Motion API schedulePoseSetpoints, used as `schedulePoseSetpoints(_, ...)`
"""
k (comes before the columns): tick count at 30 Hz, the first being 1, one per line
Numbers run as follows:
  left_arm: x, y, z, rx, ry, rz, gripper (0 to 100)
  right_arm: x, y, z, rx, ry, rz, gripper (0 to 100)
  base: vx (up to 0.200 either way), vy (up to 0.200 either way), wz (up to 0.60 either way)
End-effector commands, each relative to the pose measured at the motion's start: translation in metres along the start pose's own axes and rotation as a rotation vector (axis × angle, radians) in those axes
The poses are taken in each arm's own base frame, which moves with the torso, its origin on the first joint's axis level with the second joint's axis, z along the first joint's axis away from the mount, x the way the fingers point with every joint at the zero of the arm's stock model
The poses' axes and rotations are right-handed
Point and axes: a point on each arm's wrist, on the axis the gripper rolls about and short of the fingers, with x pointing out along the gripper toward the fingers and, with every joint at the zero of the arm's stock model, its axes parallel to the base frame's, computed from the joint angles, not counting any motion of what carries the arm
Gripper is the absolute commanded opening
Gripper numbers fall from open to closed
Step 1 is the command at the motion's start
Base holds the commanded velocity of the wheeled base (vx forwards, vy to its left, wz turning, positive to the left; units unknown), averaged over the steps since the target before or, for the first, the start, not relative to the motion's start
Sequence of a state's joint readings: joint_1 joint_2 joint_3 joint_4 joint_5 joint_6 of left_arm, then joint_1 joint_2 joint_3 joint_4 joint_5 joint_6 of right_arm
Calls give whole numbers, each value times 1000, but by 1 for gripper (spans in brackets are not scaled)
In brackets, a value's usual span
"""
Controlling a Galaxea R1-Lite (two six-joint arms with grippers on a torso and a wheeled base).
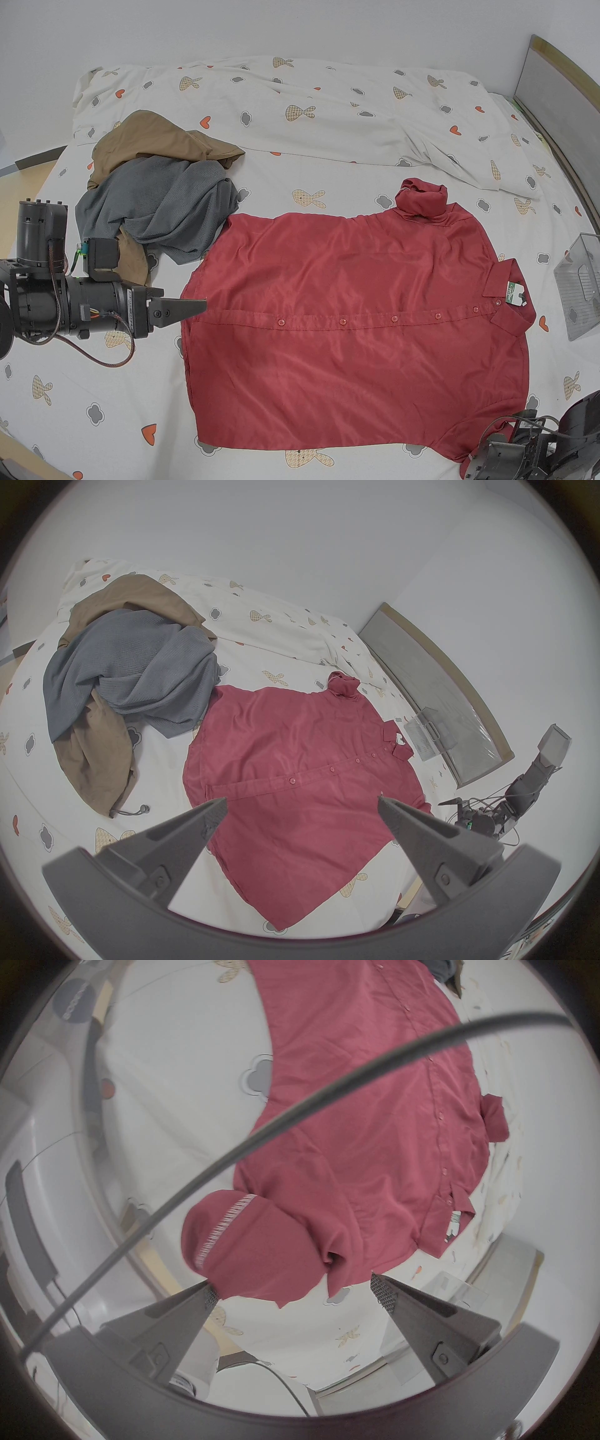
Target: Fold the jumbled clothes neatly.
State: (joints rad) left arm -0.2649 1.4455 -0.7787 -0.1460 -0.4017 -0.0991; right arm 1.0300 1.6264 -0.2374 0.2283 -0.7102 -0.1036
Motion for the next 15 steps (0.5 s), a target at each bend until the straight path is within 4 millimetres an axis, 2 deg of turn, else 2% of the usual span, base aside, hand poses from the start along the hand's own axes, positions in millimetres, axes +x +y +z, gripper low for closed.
schedulePoseSetpoints(1, 0, 0, 0, -1, 0, 1, 100, 3, -7, 11, 95, 1, -45, 100, 0, 0, 0)
schedulePoseSetpoints(5, -1, 0, -1, -1, 0, 1, 100, 7, -14, 17, 189, -25, -74, 100, 0, 0, 0)
schedulePoseSetpoints(15, 0, 0, -1, -2, 4, 0, 100, 12, 3, 8, 82, 14, -61, 100, 0, 0, 0)
